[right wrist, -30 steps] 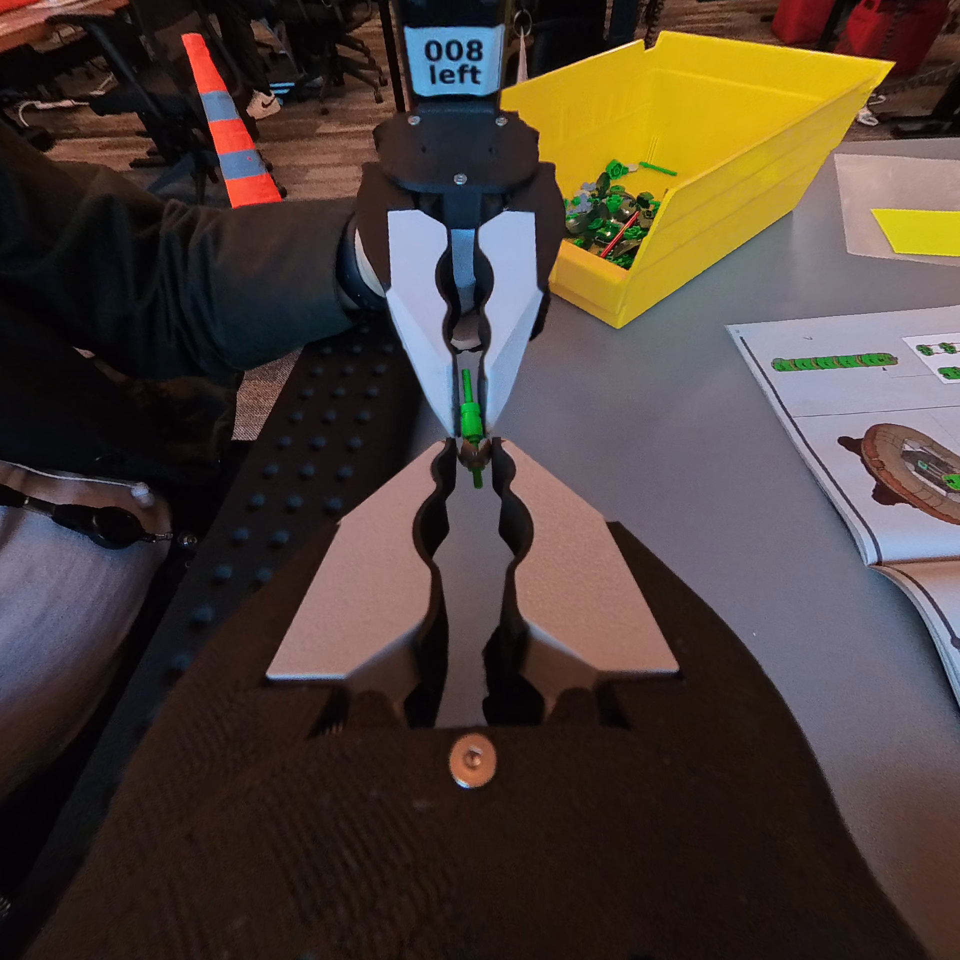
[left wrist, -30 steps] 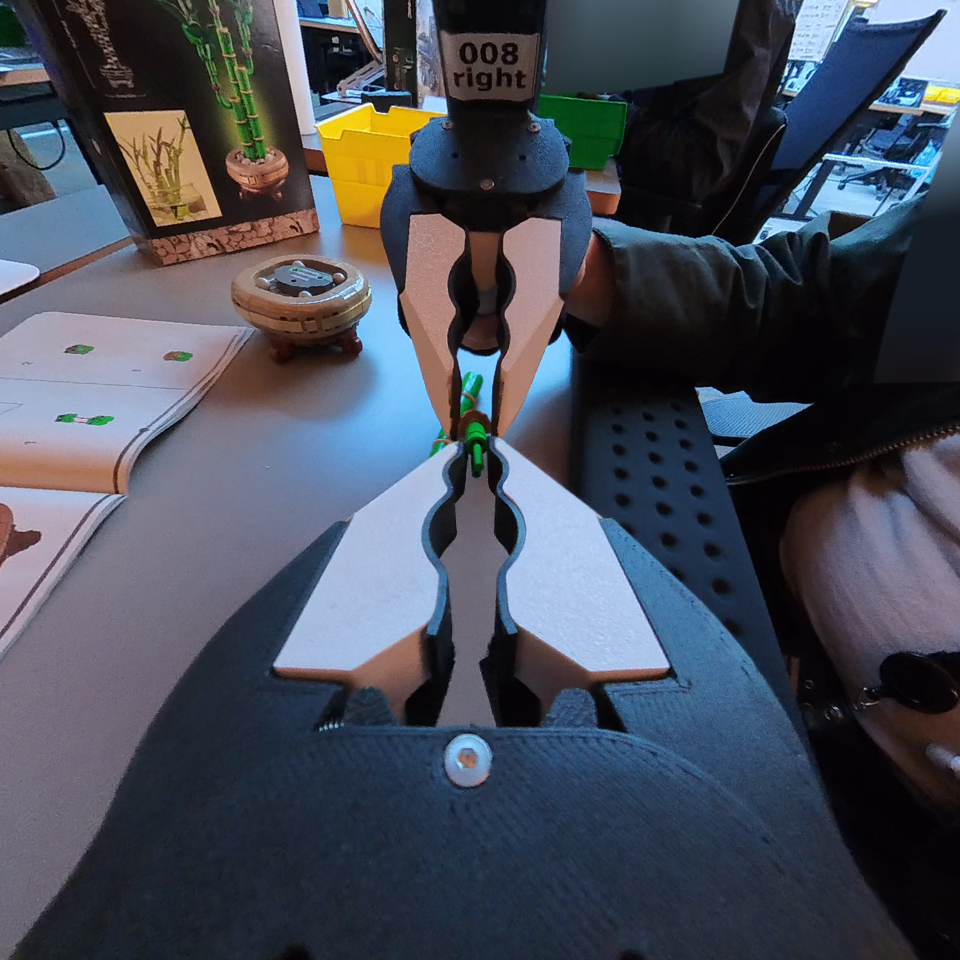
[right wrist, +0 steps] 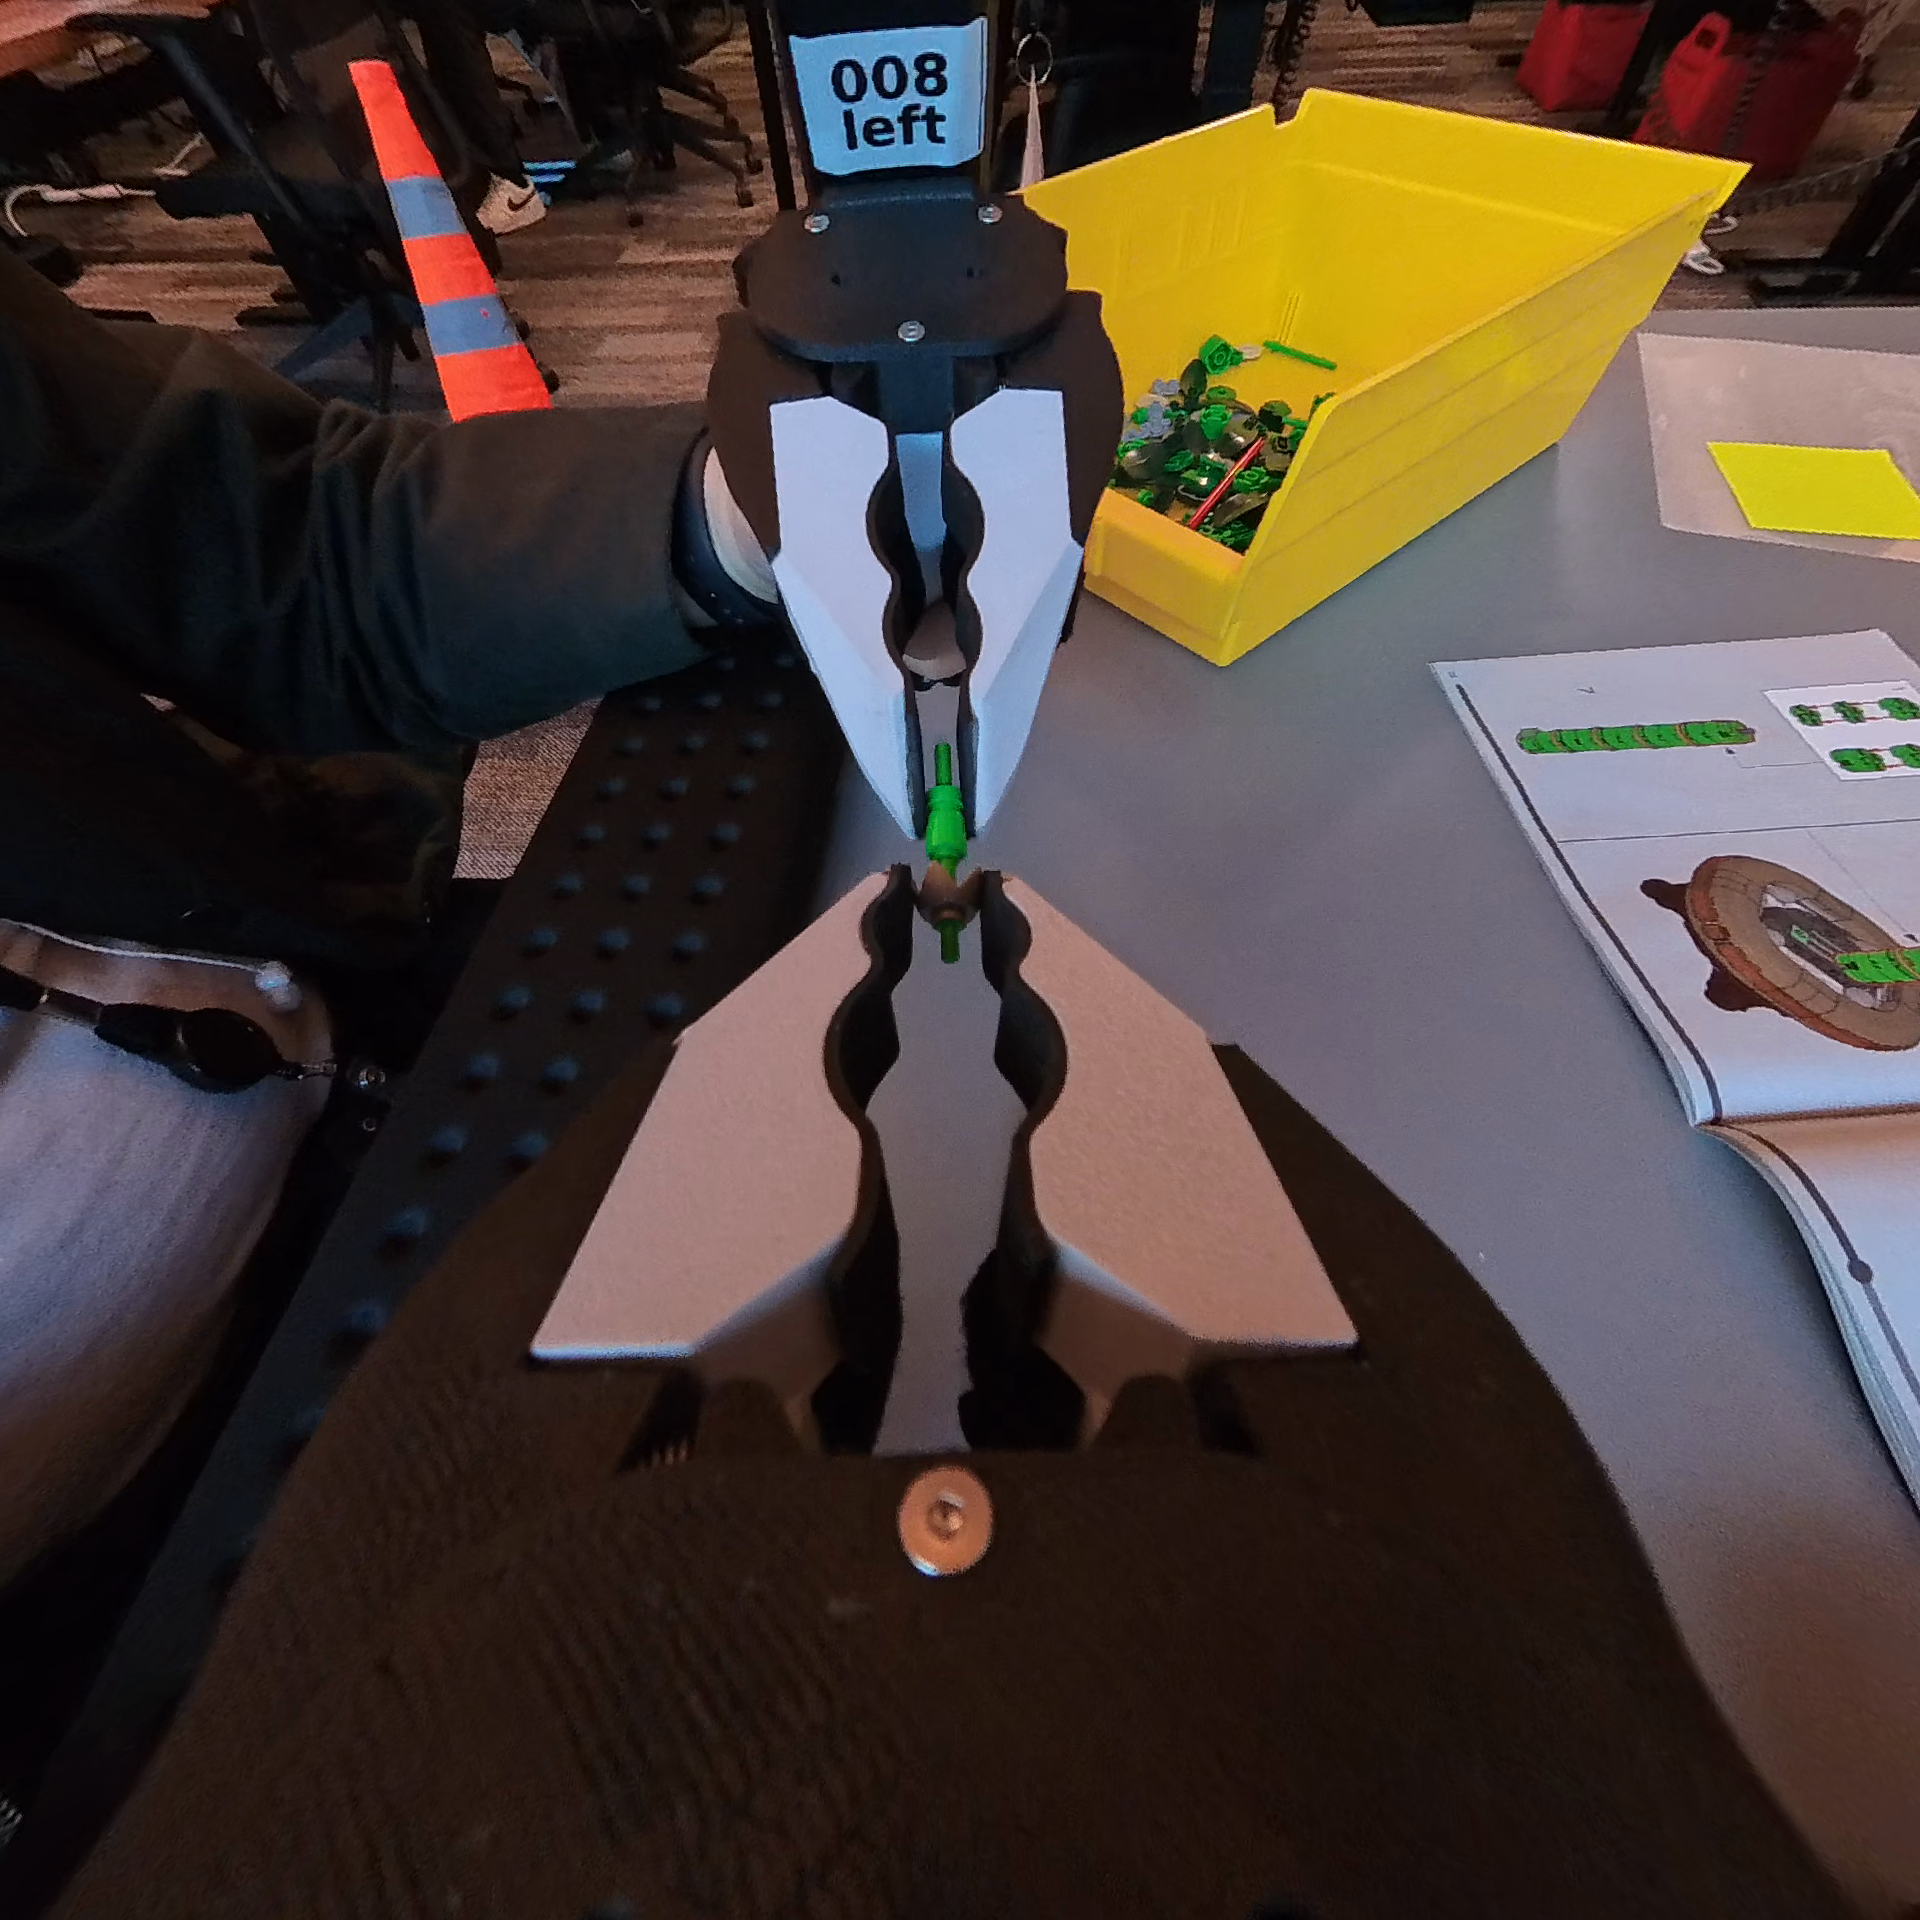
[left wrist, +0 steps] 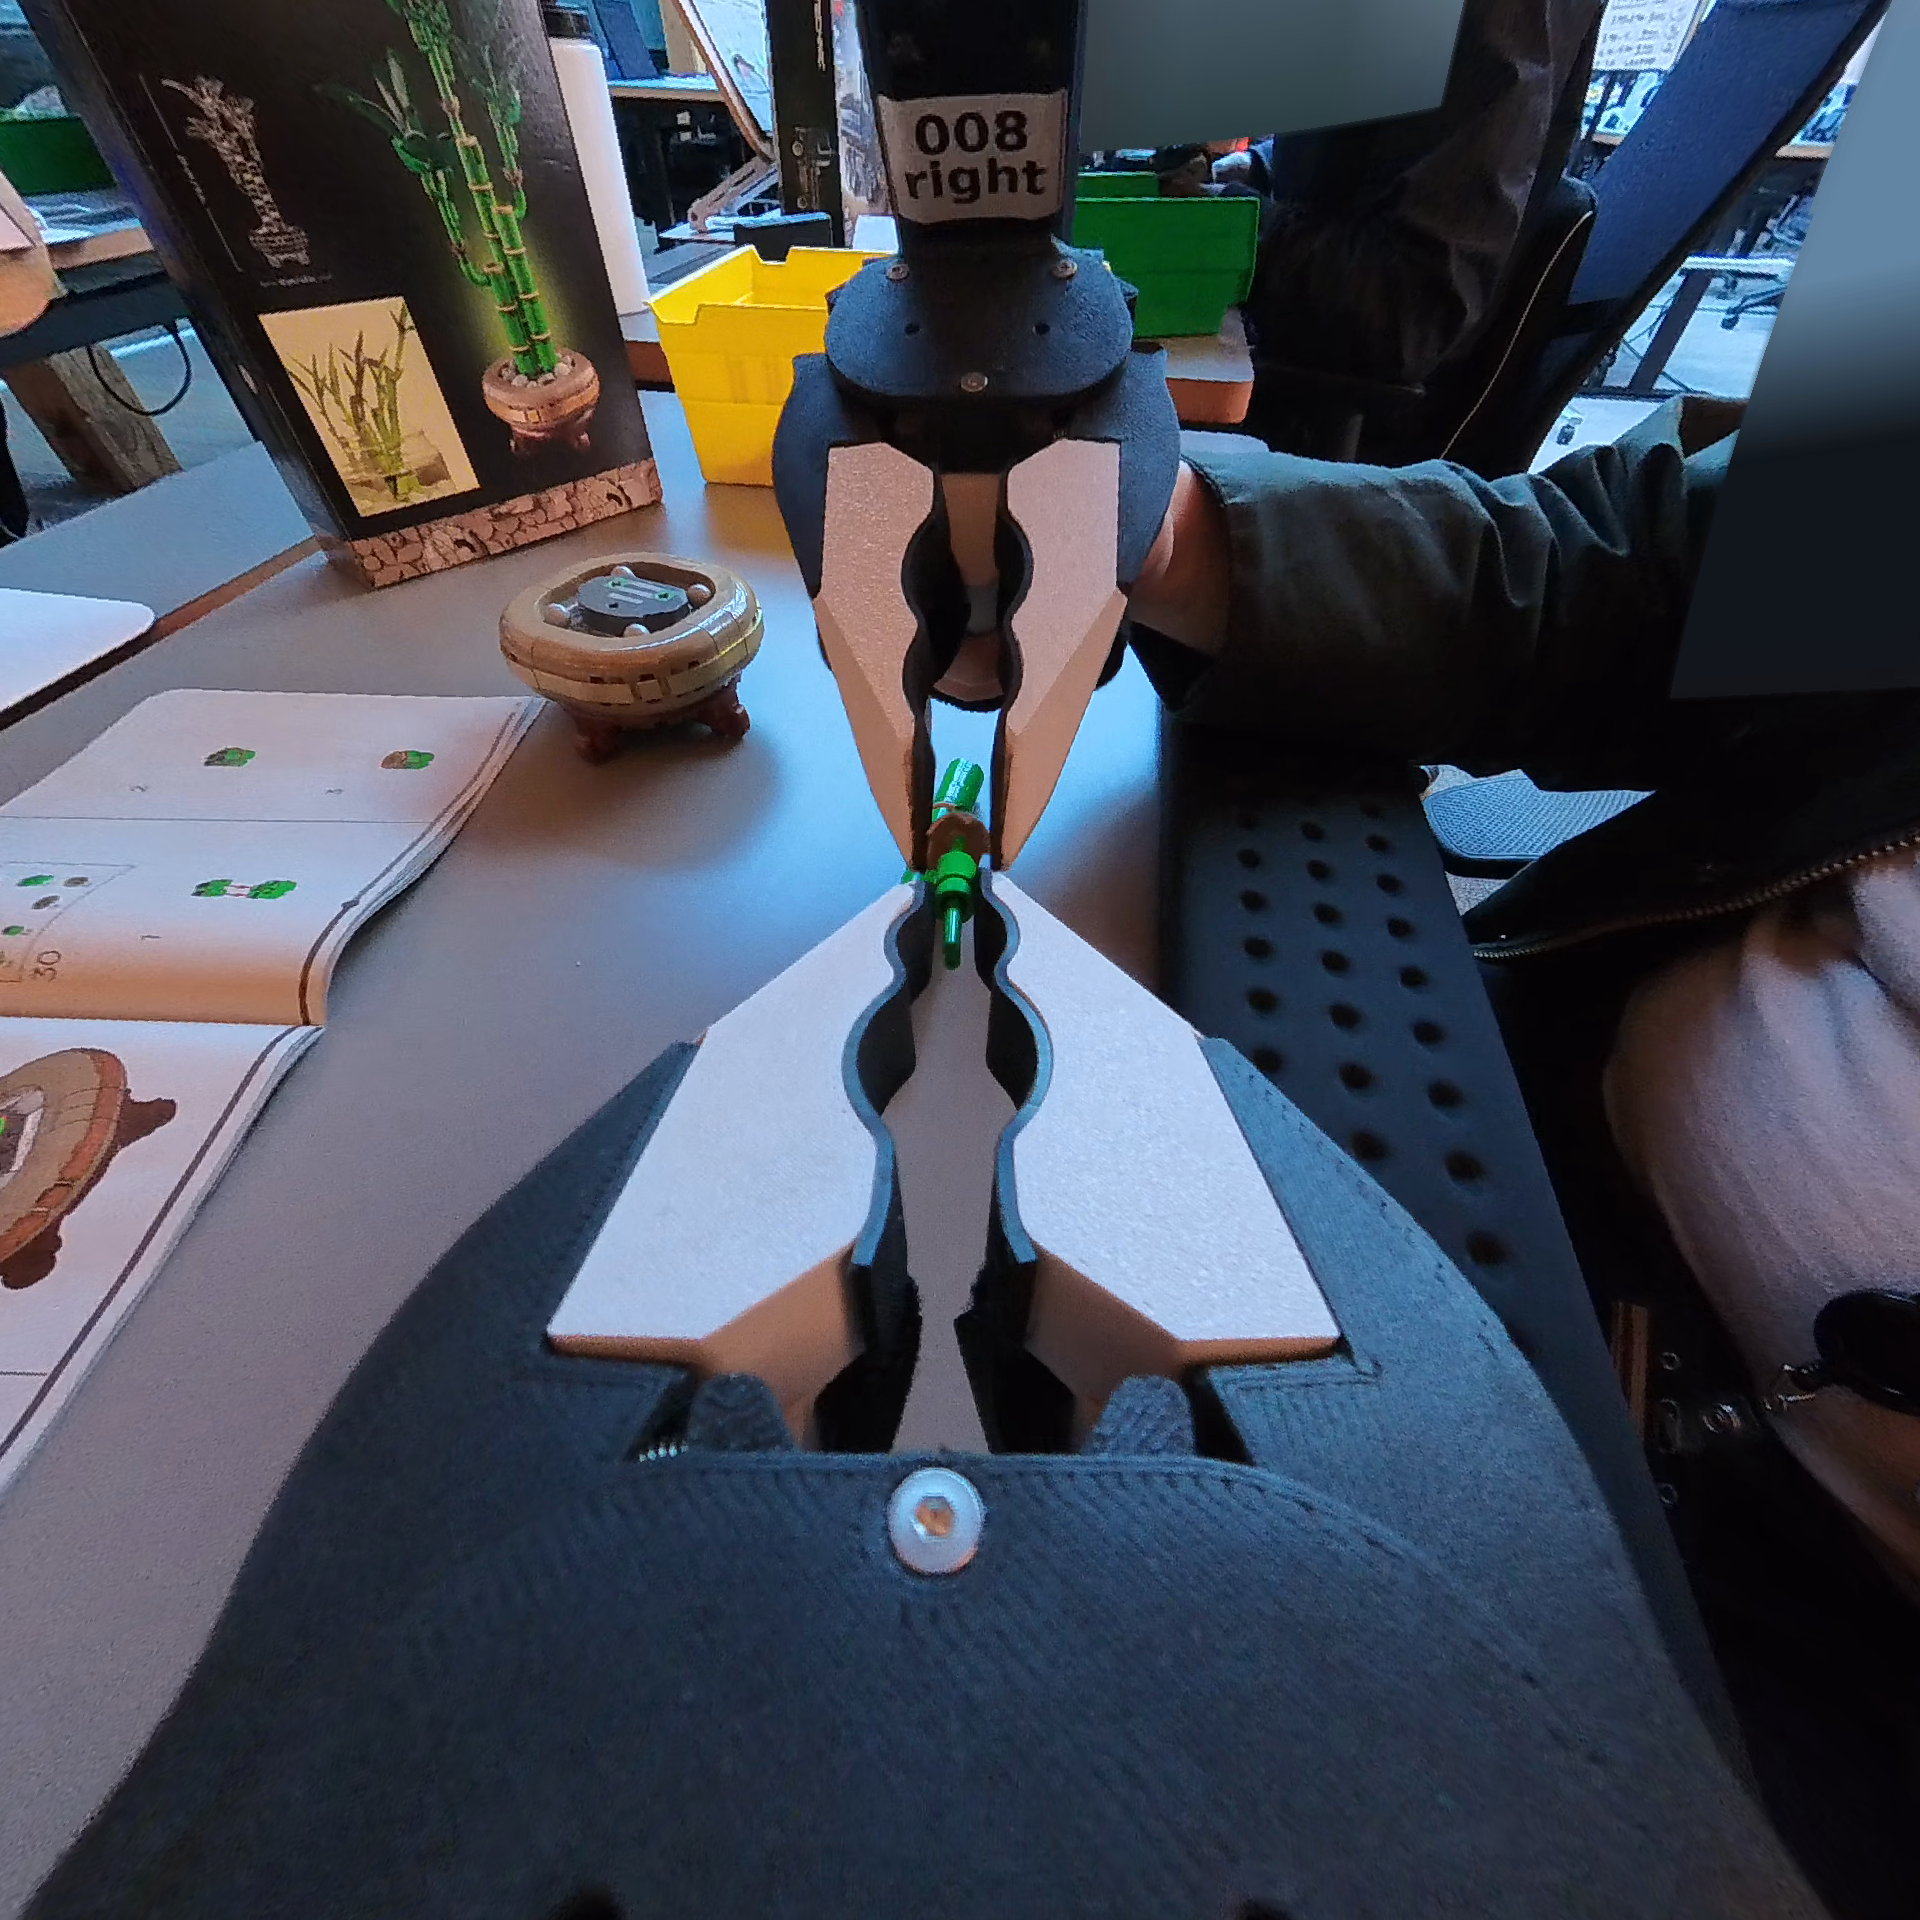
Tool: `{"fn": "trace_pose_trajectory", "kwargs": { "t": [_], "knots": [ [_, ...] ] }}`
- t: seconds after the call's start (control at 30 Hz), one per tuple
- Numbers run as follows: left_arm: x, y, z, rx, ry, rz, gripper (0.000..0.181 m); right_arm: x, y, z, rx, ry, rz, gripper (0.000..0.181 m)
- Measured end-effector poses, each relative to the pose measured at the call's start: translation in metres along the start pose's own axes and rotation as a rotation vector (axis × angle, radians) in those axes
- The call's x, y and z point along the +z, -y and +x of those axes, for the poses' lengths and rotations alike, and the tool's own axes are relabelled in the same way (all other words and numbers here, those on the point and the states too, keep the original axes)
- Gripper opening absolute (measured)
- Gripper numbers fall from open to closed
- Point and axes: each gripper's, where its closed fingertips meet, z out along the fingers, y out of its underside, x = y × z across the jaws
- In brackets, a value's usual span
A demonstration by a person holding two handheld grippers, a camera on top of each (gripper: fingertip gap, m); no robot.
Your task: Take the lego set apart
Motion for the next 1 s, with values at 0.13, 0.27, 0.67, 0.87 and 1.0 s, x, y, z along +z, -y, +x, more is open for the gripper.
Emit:
{"fn": "trace_pose_trajectory", "kwargs": {
  "t": [0.13, 0.27, 0.67, 0.87, 1.0],
  "knots": [
    [0.001, 0.0, 0.002, 0.0, -0.008, -0.001, 0.005, -0.003, -0.001, -0.002, 0.006, 0.014, 0.0, 0.013],
    [0.003, -0.001, 0.005, 0.004, -0.018, -0.011, 0.005, -0.005, -0.004, -0.004, 0.005, 0.026, -0.011, 0.013],
    [0.003, -0.002, 0.009, 0.01, -0.037, -0.023, 0.006, -0.013, -0.007, -0.008, 0.008, 0.04, -0.027, 0.013],
    [0.004, -0.004, 0.012, 0.007, -0.054, -0.033, 0.005, -0.017, -0.009, -0.012, 0.018, 0.057, -0.038, 0.013],
    [0.004, -0.004, 0.012, -0.001, -0.058, -0.034, 0.006, -0.019, -0.01, -0.012, 0.027, 0.059, -0.039, 0.013]
  ]
}}
